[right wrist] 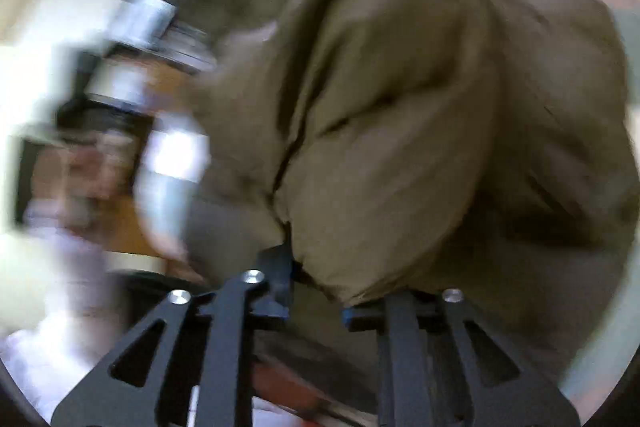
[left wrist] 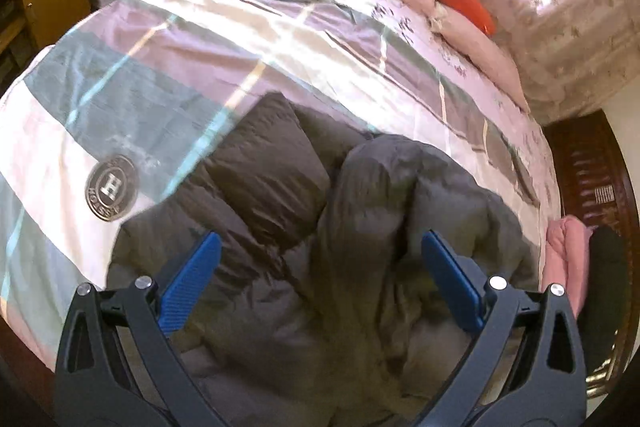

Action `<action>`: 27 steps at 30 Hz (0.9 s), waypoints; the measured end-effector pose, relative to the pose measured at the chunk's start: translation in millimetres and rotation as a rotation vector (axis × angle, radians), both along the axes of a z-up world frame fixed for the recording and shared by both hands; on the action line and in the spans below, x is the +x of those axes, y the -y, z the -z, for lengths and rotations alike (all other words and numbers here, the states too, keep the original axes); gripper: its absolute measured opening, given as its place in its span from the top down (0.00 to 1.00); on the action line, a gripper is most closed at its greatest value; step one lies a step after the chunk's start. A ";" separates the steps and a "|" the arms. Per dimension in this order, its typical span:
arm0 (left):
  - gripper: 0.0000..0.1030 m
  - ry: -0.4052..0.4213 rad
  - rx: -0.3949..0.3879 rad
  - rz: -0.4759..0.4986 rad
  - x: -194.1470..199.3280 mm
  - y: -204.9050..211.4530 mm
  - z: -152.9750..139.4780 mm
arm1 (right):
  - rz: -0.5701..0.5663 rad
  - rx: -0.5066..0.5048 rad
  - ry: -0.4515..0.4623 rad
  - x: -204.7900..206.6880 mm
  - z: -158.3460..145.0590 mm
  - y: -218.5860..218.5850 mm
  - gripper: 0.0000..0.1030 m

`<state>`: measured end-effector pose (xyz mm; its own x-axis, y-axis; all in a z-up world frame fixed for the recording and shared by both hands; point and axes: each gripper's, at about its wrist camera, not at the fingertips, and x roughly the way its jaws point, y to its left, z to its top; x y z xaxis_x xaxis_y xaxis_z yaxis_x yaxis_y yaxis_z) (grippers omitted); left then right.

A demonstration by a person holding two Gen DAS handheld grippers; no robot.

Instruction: Fold large clothes

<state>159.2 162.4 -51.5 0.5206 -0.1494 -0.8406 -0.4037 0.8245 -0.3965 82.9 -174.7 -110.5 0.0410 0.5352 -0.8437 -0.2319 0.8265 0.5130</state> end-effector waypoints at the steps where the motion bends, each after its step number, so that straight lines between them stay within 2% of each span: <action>1: 0.02 -0.005 0.005 0.021 2.2 6.9 1.0 | 0.040 -0.104 -0.037 2.2 15.2 5.2 0.52; 2: 0.02 -0.007 0.019 0.053 3.8 17.2 1.1 | 0.070 -0.183 -0.053 3.7 23.1 10.1 0.36; 3: 0.02 -0.005 0.038 0.080 4.8 26.9 -0.2 | 0.128 -0.296 -0.055 8.3 27.1 19.6 0.32; 5: 0.02 0.013 0.112 0.144 6.3 50.5 -5.4 | 0.239 -0.357 -0.033 15.2 19.2 38.5 0.30; 9: 0.02 0.040 0.263 0.260 8.9 91.6 -9.7 | 0.538 -0.501 0.113 19.4 -22.6 79.6 0.30; 11: 0.02 0.039 0.294 0.305 10.8 106.4 -5.5 | 0.616 -0.420 0.244 19.0 -52.1 79.9 0.30; 14: 0.02 0.014 0.294 0.351 15.2 121.4 5.9 | 0.492 -0.273 0.395 18.9 -78.7 44.8 0.35; 15: 0.02 0.004 0.285 0.363 17.2 124.1 10.6 | 0.419 -0.236 0.432 28.9 -82.0 3.5 0.36; 17: 0.02 -0.023 0.286 0.388 20.1 131.2 22.9 | 0.334 -0.224 0.455 42.9 -85.5 -29.3 0.36; 19: 0.02 -0.057 0.322 0.405 23.1 137.4 34.8 | 0.247 -0.233 0.450 50.2 -76.8 -60.9 0.36; 21: 0.02 -0.102 0.360 0.415 26.8 140.2 50.3 | 0.167 -0.283 0.396 66.9 -58.4 -77.8 0.36; 23: 0.02 -0.133 0.365 0.418 28.9 138.9 62.2 | 0.143 -0.360 0.354 79.1 -33.8 -87.0 0.36; 25: 0.02 -0.146 0.377 0.422 31.3 138.4 69.2 | 0.148 -0.392 0.316 82.3 -12.6 -83.0 0.36; 27: 0.02 -0.160 0.396 0.440 32.2 141.1 75.9 | 0.168 -0.408 0.268 89.9 14.8 -61.3 0.35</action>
<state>191.4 21.3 -127.4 0.3441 0.0180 -0.9387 -0.0210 0.9997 0.0115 172.7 -113.4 -125.2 0.3418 0.1319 -0.9305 -0.1578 0.9841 0.0815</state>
